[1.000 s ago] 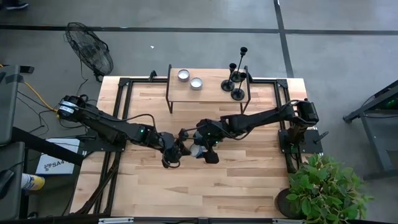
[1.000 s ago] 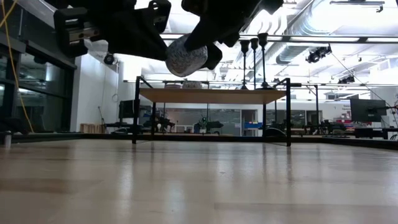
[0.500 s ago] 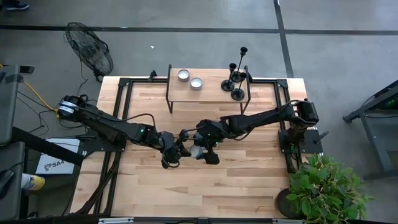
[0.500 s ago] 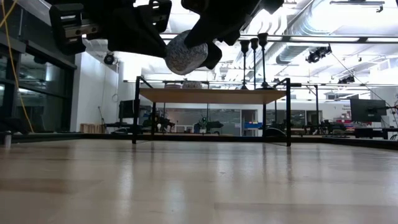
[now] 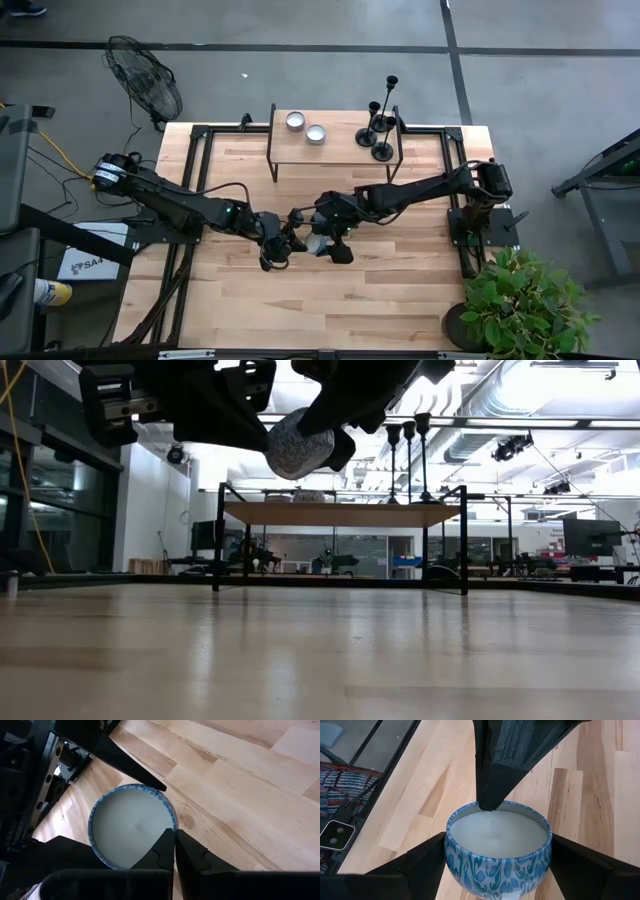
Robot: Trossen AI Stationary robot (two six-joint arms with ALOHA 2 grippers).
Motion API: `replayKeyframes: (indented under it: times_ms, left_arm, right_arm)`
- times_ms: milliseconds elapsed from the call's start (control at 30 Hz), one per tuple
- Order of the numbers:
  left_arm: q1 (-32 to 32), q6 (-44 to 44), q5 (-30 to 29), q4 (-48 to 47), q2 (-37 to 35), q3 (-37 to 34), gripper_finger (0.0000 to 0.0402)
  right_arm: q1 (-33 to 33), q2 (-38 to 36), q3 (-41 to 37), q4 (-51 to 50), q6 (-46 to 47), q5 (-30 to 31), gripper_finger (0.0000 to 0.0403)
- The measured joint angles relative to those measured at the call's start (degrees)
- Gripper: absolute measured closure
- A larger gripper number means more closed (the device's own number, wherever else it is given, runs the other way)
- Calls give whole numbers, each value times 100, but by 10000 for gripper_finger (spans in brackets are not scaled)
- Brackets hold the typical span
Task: Pick & Place candle stick holders
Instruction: Put the blue scented candle on the shelf
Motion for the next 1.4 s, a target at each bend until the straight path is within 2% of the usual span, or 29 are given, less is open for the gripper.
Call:
replayKeyframes:
  times_ms: [400, 533, 633, 767, 933, 1100, 1400]
  left_arm:
    - [-2, -168, 69, -72, 0, -4, 401]
    - [6, -352, -95, -71, 0, -4, 401]
    - [11, -576, -278, -160, 0, -4, 401]
    - [11, -862, -825, -378, 0, -3, 401]
    - [71, -1377, -1391, -1203, -1, 424, 401]
    - [360, -1866, -1558, -2348, 0, 1091, 401]
    - [1017, -2286, -1562, -3550, -2, 1841, 401]
  right_arm:
    - [-9, 0, 2, -230, 165, 23, 33]
    - [-13, -1, 2, -435, 153, 45, 18]
    - [-15, -53, 2, -898, 154, 425, 14]
    - [-15, -164, 2, -1605, 298, 1018, 15]
    - [-17, -212, 2, -1946, 574, 1093, 14]
    - [-15, -215, 2, -2010, 737, 1126, 15]
    - [57, -219, -46, -2043, 1066, 2128, 17]
